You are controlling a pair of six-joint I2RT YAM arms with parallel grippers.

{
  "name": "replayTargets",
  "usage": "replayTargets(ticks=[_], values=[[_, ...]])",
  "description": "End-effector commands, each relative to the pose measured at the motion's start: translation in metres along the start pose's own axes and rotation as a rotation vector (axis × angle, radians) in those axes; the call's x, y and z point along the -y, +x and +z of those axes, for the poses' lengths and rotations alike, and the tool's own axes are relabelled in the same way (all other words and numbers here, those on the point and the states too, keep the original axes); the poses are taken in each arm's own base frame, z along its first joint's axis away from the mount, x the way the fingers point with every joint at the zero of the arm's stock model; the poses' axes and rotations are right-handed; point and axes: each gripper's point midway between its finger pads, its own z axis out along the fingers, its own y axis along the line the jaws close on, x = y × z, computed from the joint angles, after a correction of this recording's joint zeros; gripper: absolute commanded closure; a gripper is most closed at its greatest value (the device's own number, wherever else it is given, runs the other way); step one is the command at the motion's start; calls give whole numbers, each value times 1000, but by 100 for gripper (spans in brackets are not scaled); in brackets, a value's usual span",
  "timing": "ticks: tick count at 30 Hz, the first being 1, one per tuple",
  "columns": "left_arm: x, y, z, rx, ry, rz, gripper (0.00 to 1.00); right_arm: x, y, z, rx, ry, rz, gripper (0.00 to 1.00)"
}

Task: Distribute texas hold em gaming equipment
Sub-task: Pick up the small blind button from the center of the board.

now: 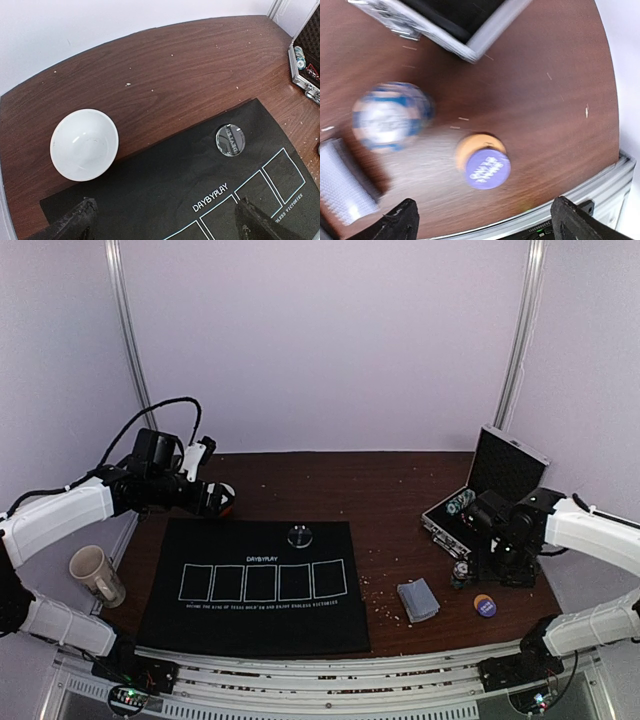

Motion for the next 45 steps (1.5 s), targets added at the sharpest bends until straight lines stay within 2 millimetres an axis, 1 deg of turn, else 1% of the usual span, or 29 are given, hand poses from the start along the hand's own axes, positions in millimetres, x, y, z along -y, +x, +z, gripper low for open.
replayTargets(ticks=[1,2,5,8,12,14,17,18,20,22,29,33,36,42,45], values=[[2,-24,-7,79,8,21,2,6,15,30,-57,-14,123,10],[1,-24,-7,78,4,21,2,3,16,36,-59,-32,137,12],[1,-23,-6,75,5,21,2,-2,17,45,-71,-50,159,16],[1,-22,-6,74,4,23,2,-3,19,56,-84,-48,164,16],[1,-23,-7,77,0,27,2,-6,29,70,-128,-49,179,18],[0,-23,-7,79,-3,28,2,-6,30,74,-130,-46,183,24],[1,-23,-7,77,-1,28,2,-3,27,76,-123,-23,189,26],[1,-23,-7,77,-1,28,2,-3,27,77,-120,-20,191,27],[1,-22,-6,76,0,28,2,-3,27,79,-122,-16,185,36],[1,-22,-7,78,1,28,2,-4,29,81,-133,-17,178,43],[2,-24,-8,83,4,30,2,-3,28,81,-136,-4,171,53],[2,-23,-7,79,5,29,2,-5,33,80,-155,-26,171,59],[2,-23,-7,80,6,31,2,-6,35,76,-160,-36,179,60],[2,-24,-7,83,10,29,2,-6,33,61,-131,-72,208,65],[3,-25,-7,86,13,30,2,-6,33,57,-127,-85,217,65]])
